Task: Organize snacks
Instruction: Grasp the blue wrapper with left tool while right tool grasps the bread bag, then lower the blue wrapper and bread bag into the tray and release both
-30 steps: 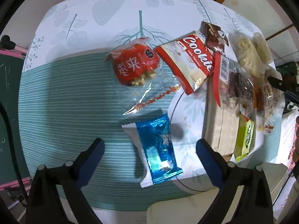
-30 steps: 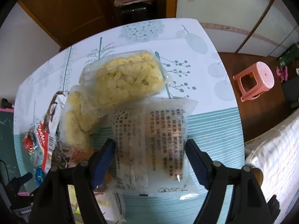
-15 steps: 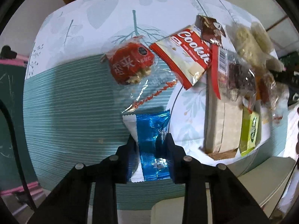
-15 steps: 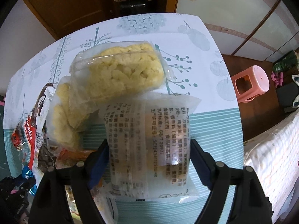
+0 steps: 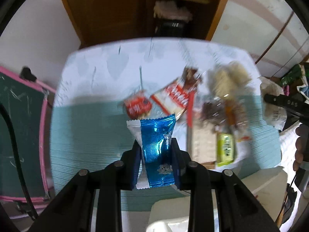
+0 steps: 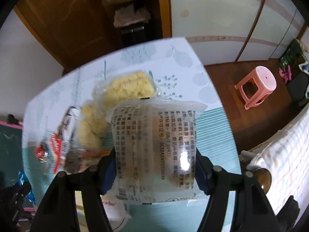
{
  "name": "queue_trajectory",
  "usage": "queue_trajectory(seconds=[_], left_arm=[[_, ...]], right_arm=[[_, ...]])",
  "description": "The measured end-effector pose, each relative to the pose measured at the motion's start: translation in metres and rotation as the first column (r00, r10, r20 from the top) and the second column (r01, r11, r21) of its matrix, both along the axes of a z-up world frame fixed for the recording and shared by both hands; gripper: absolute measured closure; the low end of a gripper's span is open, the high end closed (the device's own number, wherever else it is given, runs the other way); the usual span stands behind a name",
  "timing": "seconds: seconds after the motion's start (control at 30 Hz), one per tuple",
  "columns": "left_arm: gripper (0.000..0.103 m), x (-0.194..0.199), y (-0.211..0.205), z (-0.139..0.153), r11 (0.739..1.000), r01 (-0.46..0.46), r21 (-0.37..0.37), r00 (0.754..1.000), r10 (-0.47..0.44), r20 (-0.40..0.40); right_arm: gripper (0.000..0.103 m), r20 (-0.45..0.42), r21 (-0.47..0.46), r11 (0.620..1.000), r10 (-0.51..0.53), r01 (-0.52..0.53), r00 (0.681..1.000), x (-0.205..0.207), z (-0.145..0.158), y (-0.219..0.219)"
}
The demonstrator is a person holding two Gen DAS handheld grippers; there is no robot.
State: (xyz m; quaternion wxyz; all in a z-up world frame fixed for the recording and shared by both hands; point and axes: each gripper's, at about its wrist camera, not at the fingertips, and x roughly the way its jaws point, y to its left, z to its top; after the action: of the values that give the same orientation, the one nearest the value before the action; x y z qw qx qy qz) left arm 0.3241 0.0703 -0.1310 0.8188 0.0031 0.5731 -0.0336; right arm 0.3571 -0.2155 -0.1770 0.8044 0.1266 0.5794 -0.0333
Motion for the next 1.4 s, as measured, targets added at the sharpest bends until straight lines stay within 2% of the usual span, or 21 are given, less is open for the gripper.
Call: queue_trajectory(seconds=[0.13, 0.3, 0.6, 0.73, 0.87, 1.0, 1.1, 1.2, 1.3, 1.4], left_arm=[[0.077, -0.029, -0.008, 0.042, 0.999, 0.034, 0.018, 0.994, -0.036, 0.102], [0.077, -0.067, -0.011, 0.082, 0.997, 0.071, 0.027, 0.979, -0.075, 0.191], [0.077, -0.136, -0.017, 0.132, 0.993, 0.118, 0.02, 0.944, -0.118, 0.307], [0.077, -0.165, -0.015, 0.15, 0.992, 0.13, -0.001, 0.934, -0.122, 0.337], [0.076, -0.192, -0.012, 0.164, 0.989, 0.146, -0.025, 0.925, -0.128, 0.357], [0.076, -0.212, -0.012, 0.165, 0.984, 0.166, -0.061, 0.924, -0.134, 0.358], [0.076, -0.228, -0.015, 0.157, 0.982, 0.173, -0.081, 0.923, -0.133, 0.361], [0.076, -0.239, -0.019, 0.135, 0.982, 0.168, -0.089, 0.927, -0.126, 0.352], [0.076, -0.246, -0.027, 0.102, 0.979, 0.174, -0.105, 0.939, -0.132, 0.319], [0.076, -0.247, -0.036, 0.065, 0.983, 0.161, -0.084, 0.952, -0.132, 0.276]], right_arm=[[0.035, 0.068, 0.041, 0.999, -0.019, 0.016, 0.998, -0.022, 0.033, -0.01], [0.035, 0.147, 0.075, 0.997, 0.008, -0.02, 0.989, -0.052, 0.07, -0.015], [0.035, 0.259, 0.147, 0.981, 0.087, -0.128, 0.962, -0.137, 0.13, 0.008], [0.035, 0.305, 0.142, 0.972, 0.136, -0.186, 0.943, -0.177, 0.155, 0.019], [0.035, 0.359, 0.094, 0.966, 0.192, -0.24, 0.913, -0.213, 0.177, 0.03], [0.035, 0.4, 0.096, 0.953, 0.227, -0.287, 0.888, -0.24, 0.189, 0.04], [0.034, 0.431, 0.098, 0.949, 0.23, -0.299, 0.872, -0.257, 0.186, 0.045], [0.034, 0.442, 0.118, 0.949, 0.214, -0.292, 0.871, -0.271, 0.173, 0.049], [0.034, 0.418, 0.137, 0.953, 0.192, -0.27, 0.888, -0.279, 0.15, 0.052], [0.034, 0.385, 0.123, 0.96, 0.187, -0.251, 0.904, -0.287, 0.124, 0.059]])
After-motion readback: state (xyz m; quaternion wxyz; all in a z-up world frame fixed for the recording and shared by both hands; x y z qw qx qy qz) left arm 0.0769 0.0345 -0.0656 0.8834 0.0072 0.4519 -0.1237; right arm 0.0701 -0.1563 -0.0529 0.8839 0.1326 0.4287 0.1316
